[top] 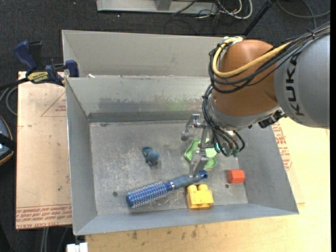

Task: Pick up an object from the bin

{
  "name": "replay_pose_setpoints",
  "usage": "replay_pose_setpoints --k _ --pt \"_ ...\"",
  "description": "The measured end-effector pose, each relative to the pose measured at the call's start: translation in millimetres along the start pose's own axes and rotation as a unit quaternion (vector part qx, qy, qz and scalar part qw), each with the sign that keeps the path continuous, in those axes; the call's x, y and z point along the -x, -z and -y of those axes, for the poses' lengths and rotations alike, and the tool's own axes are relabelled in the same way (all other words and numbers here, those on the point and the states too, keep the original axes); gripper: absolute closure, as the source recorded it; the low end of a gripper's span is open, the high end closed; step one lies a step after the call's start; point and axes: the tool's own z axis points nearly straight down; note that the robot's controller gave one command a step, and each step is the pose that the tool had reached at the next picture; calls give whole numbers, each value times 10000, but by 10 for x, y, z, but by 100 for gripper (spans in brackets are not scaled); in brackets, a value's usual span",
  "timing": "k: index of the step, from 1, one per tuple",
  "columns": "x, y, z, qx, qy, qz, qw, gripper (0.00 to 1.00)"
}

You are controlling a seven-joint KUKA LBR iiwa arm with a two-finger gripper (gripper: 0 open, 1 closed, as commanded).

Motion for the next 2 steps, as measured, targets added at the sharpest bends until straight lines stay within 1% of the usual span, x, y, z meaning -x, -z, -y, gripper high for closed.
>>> replay_pose_setpoints --k 1,2 --pt "-312 -1537 -631 -10 1886 114 9820 0" --pt "-367 -1276 -569 -5 2067 56 9784 0"
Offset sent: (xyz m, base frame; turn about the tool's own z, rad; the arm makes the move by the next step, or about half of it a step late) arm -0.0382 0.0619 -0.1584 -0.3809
